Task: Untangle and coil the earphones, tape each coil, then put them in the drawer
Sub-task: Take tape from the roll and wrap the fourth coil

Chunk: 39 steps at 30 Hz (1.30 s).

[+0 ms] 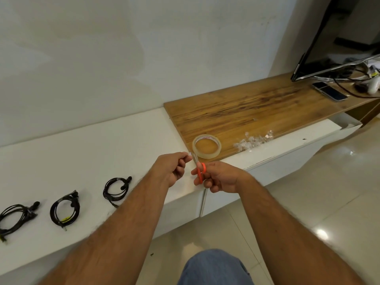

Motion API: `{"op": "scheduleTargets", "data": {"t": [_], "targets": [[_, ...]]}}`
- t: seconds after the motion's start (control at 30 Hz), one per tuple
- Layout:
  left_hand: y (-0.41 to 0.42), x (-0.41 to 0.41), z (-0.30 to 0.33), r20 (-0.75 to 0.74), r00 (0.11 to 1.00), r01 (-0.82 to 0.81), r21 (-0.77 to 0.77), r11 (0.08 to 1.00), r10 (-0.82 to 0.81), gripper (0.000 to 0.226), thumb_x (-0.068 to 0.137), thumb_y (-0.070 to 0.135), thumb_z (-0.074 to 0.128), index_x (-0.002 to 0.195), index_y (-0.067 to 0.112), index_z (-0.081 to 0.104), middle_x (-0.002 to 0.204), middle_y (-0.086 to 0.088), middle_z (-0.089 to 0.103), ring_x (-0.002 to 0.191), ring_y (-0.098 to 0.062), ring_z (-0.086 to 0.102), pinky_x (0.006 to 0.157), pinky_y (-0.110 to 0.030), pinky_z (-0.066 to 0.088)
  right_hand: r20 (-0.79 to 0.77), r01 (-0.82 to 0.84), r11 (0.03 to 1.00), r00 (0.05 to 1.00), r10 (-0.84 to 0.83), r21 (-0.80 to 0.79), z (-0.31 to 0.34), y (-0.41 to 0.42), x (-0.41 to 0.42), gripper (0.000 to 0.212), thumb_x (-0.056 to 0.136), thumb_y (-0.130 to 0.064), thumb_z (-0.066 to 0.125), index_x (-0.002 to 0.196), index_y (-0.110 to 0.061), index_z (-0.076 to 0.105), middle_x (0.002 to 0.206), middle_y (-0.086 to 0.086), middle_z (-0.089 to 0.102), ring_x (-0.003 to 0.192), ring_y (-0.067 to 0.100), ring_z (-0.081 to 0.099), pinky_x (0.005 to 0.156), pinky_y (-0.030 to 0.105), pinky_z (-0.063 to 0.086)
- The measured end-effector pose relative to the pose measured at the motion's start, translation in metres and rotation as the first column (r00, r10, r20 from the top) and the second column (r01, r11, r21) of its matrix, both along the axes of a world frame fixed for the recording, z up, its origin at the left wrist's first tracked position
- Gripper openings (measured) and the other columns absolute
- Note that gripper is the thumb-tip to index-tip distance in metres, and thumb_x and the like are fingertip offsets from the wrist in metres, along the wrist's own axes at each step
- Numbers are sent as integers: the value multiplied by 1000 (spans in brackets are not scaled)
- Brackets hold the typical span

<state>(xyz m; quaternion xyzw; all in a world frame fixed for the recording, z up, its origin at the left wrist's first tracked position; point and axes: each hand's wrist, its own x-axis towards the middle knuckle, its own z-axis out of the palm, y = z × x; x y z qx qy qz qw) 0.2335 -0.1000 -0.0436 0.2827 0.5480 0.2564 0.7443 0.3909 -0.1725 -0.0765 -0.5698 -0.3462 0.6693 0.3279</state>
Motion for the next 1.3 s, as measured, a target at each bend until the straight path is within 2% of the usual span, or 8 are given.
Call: {"op": "scheduleTargets", "data": {"t": [0.17,0.33,0.57,0.73,0.9,1.0,1.1,1.3], "targets": [[1,-4,-3,-15,1000,-3,1,1000,3,8,92,5,60,84,3,62,83,-10,71,35,-2,43,32,-10,32,18,21,1000,1000,-21,7,1,2,2,39,93,-36,61,113,-3,62,87,10,71,53,8,46,46,19,39],[2,-6,-6,-31,1000,-4,0,1000,4,6,91,6,61,86,3,64,84,-10,71,36,-2,44,32,-11,32,116,-1,1000,993,0,7,4,5,6,20,92,-24,65,104,-9,69,89,12,73,52,10,47,49,21,44],[1,-5,-5,-50,998,-33,24,999,34,7,91,6,61,84,3,63,84,-9,71,38,-2,45,33,-11,33,336,-65,996,941,42,59,11,8,9,17,91,-24,68,96,-8,72,88,10,75,52,10,49,51,23,47],[3,-3,-2,-123,991,-30,117,993,44,13,89,10,62,78,4,66,86,-9,68,48,-4,45,36,-13,35,577,-145,987,813,82,63,21,14,9,16,86,-23,73,94,-9,69,82,6,76,51,9,52,48,23,48],[-1,-6,1,-171,984,-8,279,960,58,11,91,10,60,83,7,67,84,-7,68,52,-5,50,42,-15,40,797,-222,975,584,158,-30,35,25,9,20,84,-21,75,95,-9,63,83,7,75,57,15,62,51,26,52],[-2,-11,4,-190,980,9,310,951,53,12,93,12,59,83,11,66,85,-7,68,56,-8,51,47,-18,41,945,-290,953,281,169,-85,48,30,6,21,84,-22,73,100,-11,66,91,9,71,77,22,70,66,32,60],[-4,-15,7,-187,981,15,322,947,48,10,94,11,58,89,9,67,87,-6,68,58,-8,51,47,-18,41,994,-388,915,-3,113,-105,56,41,4,19,89,-25,66,101,-11,69,96,8,70,87,22,67,76,34,58],[-4,-23,12,-172,985,33,342,939,28,10,93,8,58,97,5,67,92,-6,69,59,-7,51,44,-16,40,987,-445,888,-154,51,-115,62,63,7,10,91,-25,65,98,-17,66,92,4,65,86,20,62,76,35,56]]}}
